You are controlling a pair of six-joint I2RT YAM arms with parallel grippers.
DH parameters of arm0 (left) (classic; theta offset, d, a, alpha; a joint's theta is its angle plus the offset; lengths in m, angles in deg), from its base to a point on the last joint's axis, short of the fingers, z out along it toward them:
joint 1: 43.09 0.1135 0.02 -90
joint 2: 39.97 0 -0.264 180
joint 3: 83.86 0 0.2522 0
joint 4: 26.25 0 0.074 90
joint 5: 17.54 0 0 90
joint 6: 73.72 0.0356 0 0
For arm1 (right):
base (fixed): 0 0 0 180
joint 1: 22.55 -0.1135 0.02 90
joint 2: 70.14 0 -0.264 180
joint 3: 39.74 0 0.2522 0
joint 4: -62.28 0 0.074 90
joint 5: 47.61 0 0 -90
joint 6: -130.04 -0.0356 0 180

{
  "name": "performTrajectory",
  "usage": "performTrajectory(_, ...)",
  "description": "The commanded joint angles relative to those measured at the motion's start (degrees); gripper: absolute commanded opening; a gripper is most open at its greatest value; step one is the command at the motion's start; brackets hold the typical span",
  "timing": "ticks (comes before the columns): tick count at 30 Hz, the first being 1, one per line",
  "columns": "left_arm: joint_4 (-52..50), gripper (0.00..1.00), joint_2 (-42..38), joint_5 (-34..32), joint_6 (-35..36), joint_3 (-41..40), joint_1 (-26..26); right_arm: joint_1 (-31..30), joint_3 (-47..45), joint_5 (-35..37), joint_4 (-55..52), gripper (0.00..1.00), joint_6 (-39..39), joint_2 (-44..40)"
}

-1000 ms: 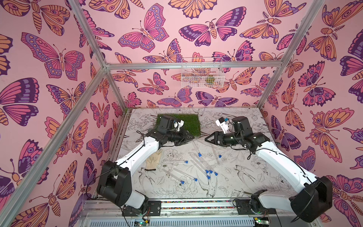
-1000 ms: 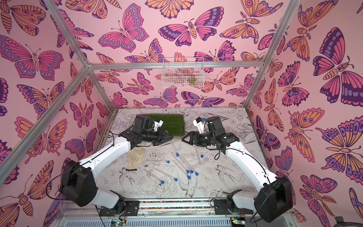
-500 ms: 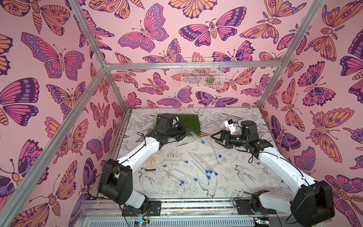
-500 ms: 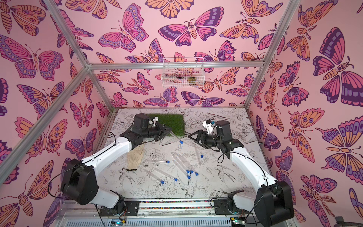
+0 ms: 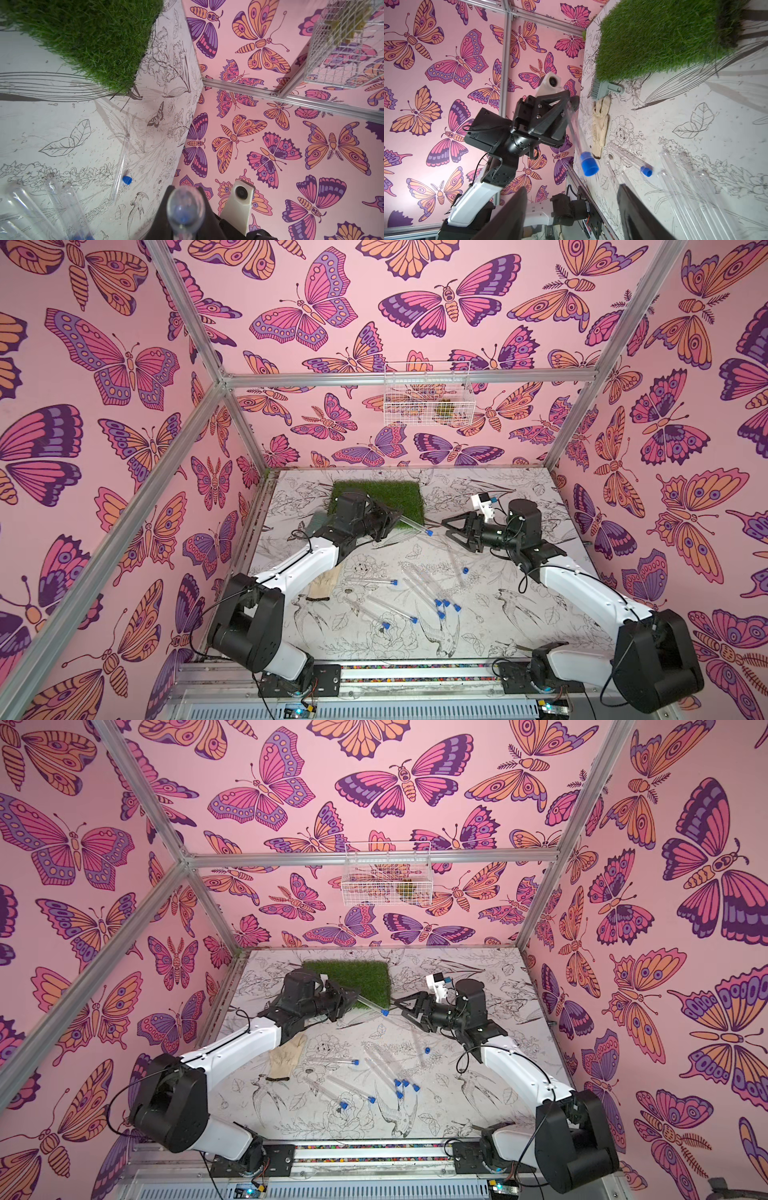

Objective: Remove stoppers from test tubes
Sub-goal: Pick up the test tube at the center of the board, then open the stopper on the test tube.

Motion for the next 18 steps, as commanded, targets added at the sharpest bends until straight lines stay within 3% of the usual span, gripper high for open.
performTrajectory(1, 3.78, 0.03, -1.84, -1.82, -2.91, -1.44, 0.29, -2.18, 0.79, 0.73, 2.11, 0.69, -0.40, 1.22)
performTrajectory(18, 5.40, 0.03, -4.98, -2.02, -5.42, -4.00, -0.50, -4.26, 0.70, 1.72, 9.14, 0.54, -3.88, 3.73)
